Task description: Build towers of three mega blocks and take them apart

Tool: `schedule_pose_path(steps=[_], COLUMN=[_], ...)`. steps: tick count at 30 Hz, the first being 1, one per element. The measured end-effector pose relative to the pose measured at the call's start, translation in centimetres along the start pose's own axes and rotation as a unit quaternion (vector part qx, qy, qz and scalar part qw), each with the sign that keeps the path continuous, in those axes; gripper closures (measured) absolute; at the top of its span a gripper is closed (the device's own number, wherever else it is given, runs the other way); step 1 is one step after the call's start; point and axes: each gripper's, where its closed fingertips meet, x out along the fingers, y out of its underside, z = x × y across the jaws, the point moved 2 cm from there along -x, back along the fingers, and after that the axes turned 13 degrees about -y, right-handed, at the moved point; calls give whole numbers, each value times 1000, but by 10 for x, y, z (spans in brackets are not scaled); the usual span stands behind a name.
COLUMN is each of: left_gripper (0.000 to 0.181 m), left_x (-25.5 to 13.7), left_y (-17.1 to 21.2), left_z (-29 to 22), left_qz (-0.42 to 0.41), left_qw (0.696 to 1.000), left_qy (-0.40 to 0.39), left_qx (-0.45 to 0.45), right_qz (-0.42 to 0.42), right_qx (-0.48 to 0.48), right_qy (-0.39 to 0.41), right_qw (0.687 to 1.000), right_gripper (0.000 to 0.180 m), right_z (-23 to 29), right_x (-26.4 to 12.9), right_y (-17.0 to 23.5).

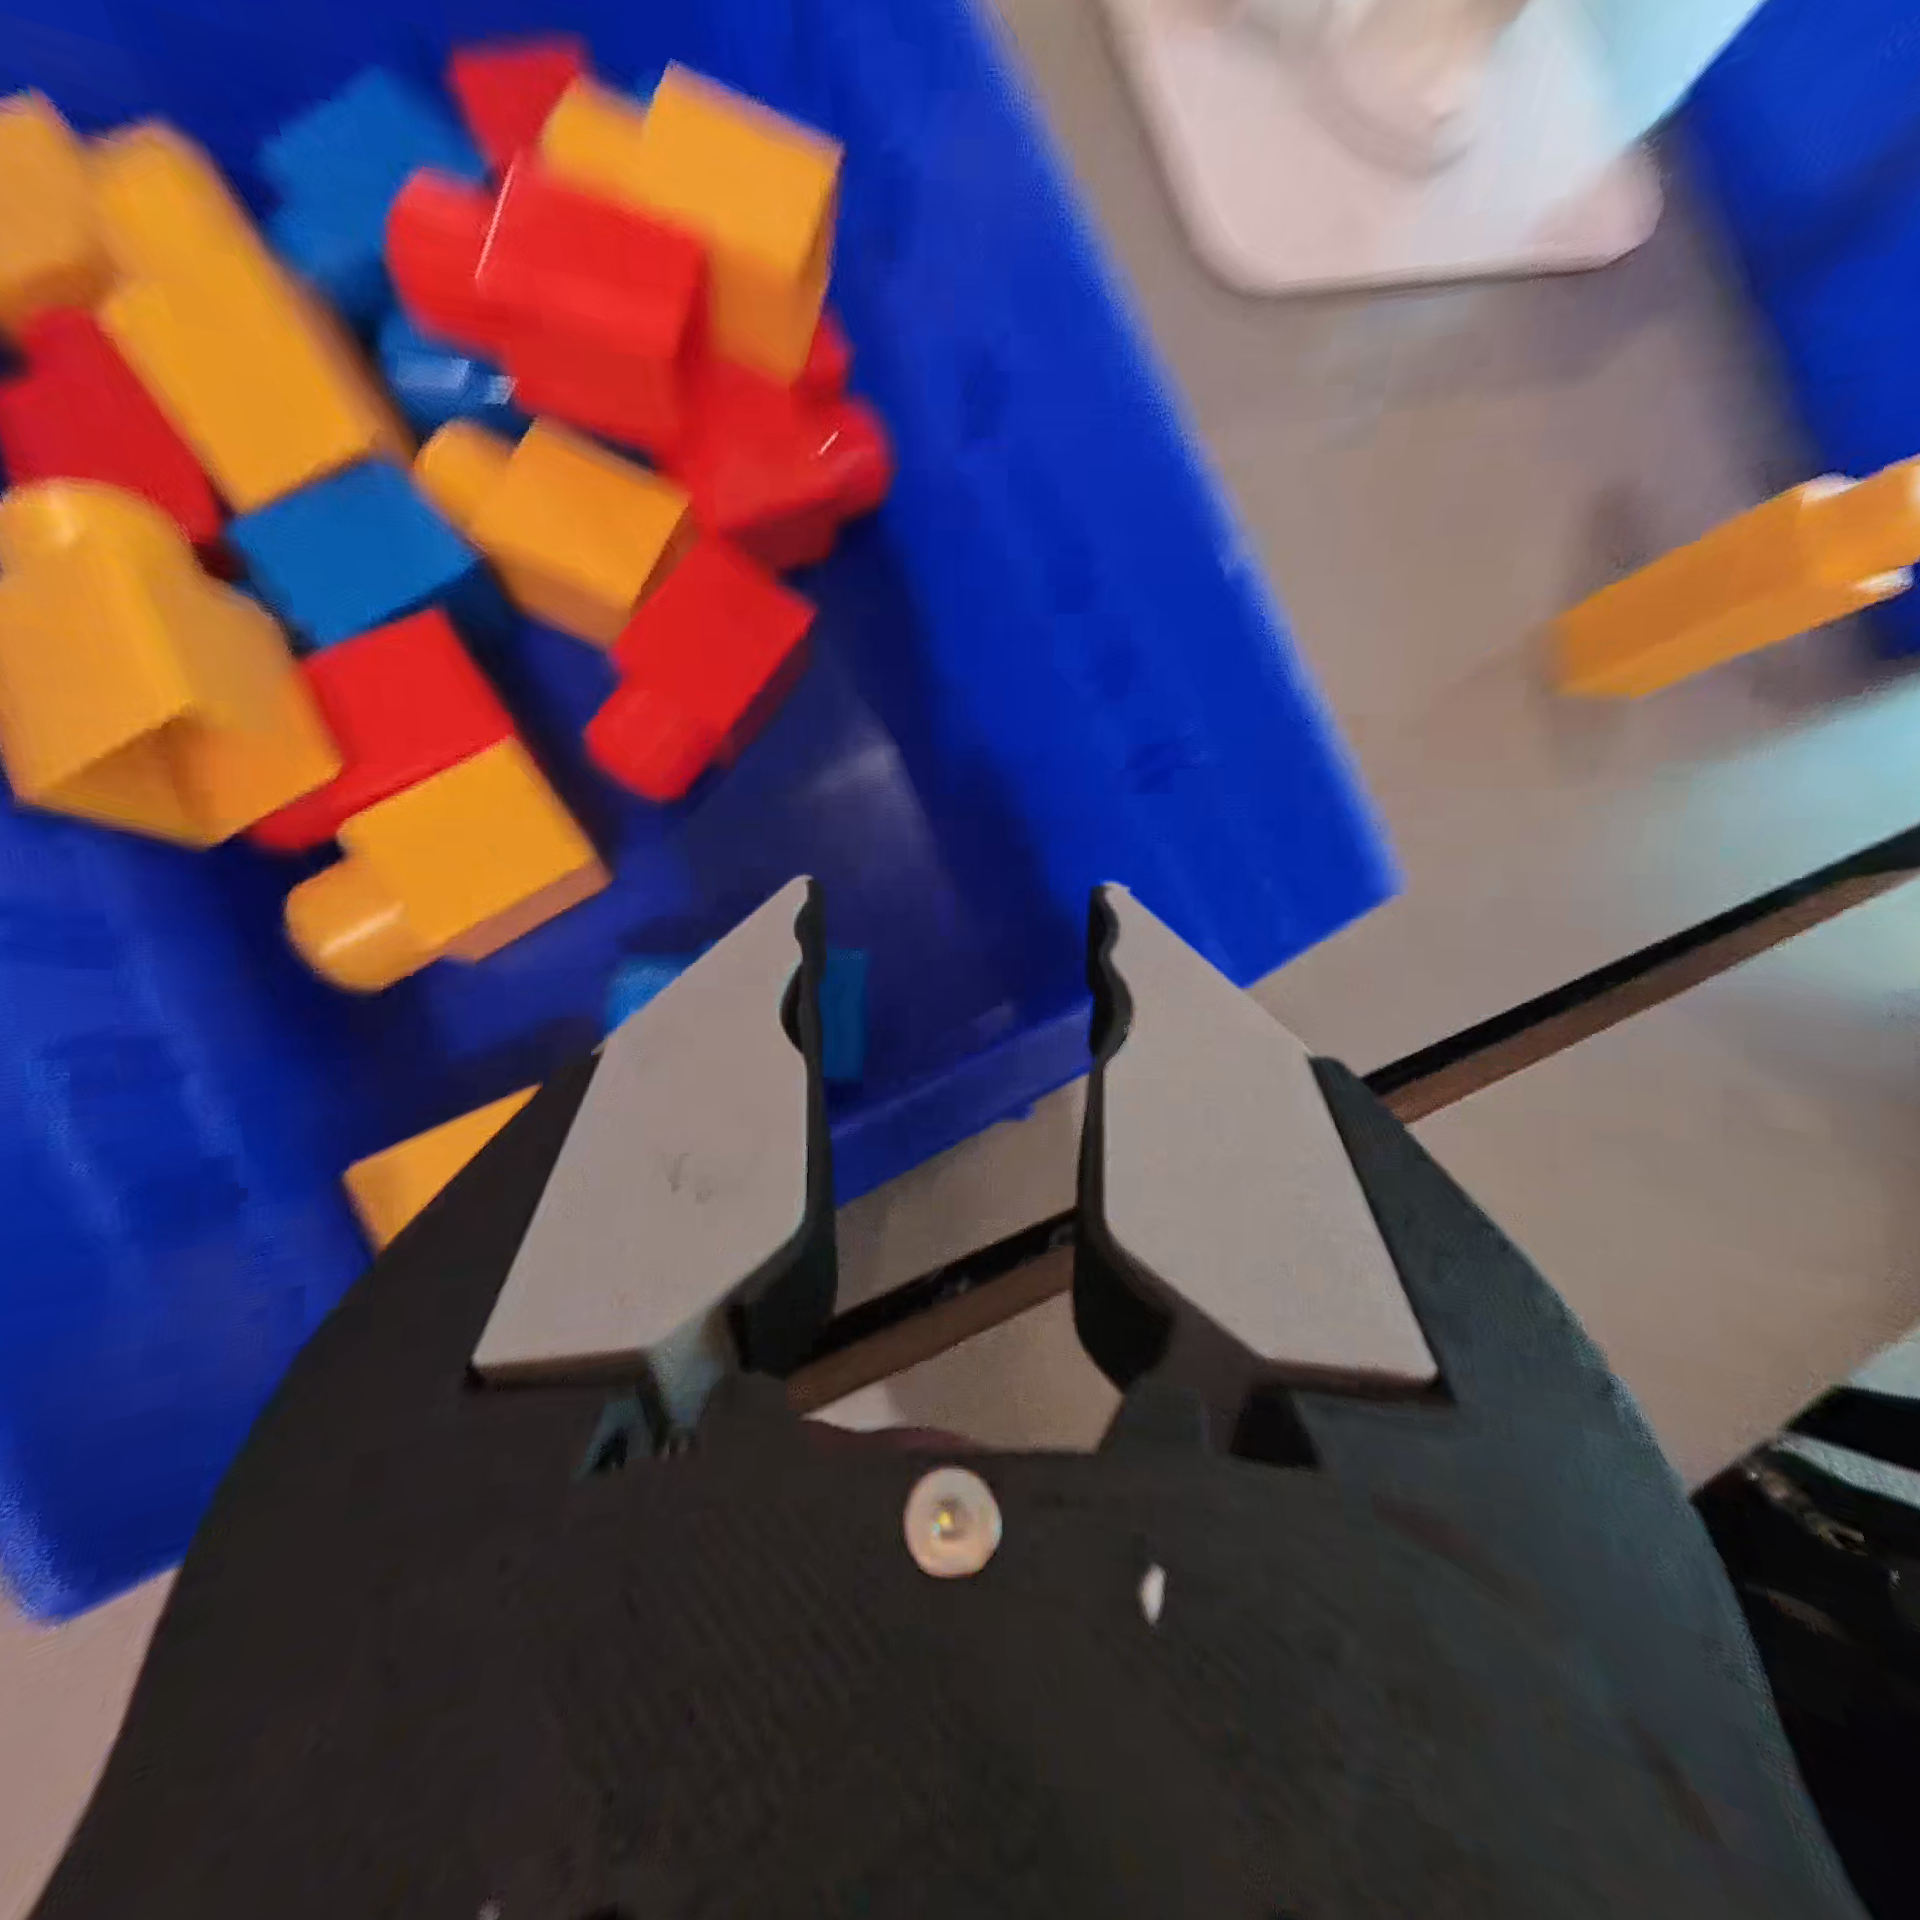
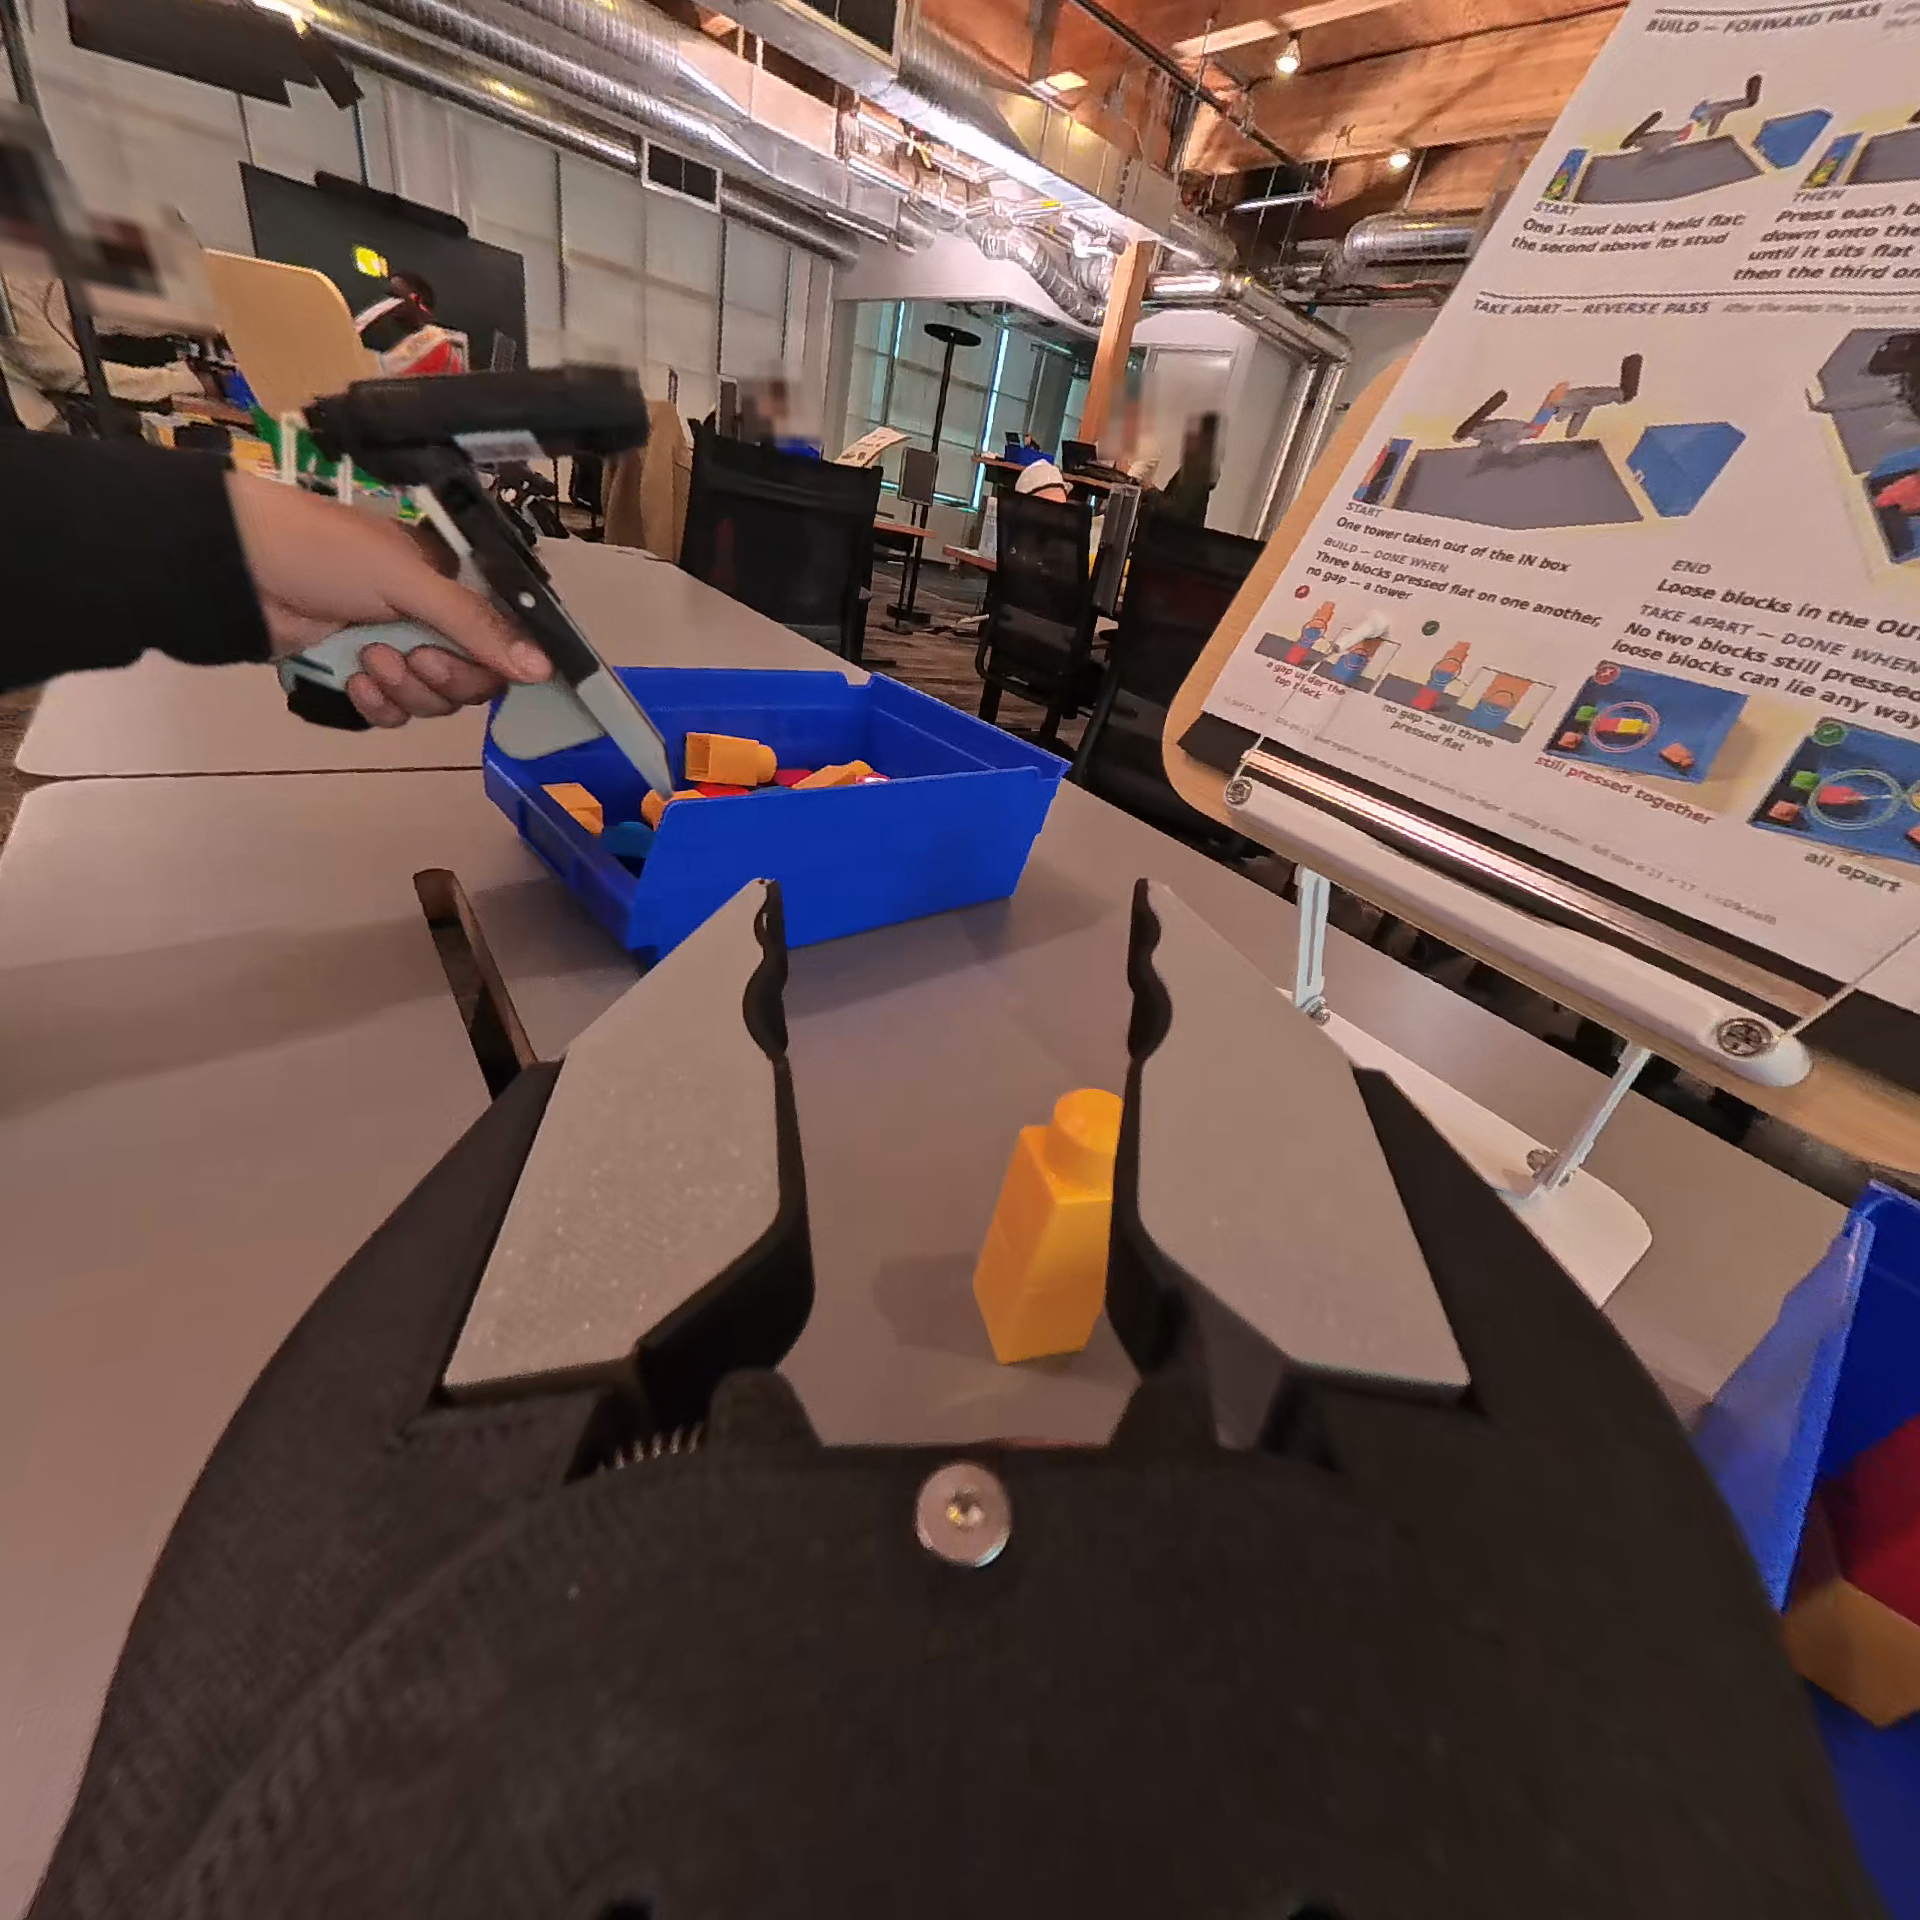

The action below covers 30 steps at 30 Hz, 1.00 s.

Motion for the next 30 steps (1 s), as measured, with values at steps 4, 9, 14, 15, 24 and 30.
schedule_pose_path(steps=[4, 9, 14, 15, 24, 30], left_gripper=[132, 122, 119, 118, 119, 119], left_x=[12, 24, 37, 38, 32, -11], left_y=[17, 32, 39, 39, 21, -27], left_z=[43, 41, 40, 40, 39, 20], left_qz=[89, 167, 204, 208, 158, -1], left_qw=[993, 983, 974, 973, 981, 991], left_qy=[-80, -73, -97, -103, -101, -90], left_qx=[-24, -26, 5, 16, 45, 98], right_qz=[11, 22, 20, 20, 33, 50], right_qx=[1, -9, 6, 12, 5, 16], right_qy=[-14, -15, -22, -26, -34, -48], right_qw=[1000, 1000, 1000, 999, 999, 997], right_gripper=[116, 118, 118, 118, 122, 125], right_z=[7, 10, 11, 11, 14, 16], right_x=[6, 8, 9, 9, 12, 16], right_y=[6, 10, 11, 11, 16, 23])
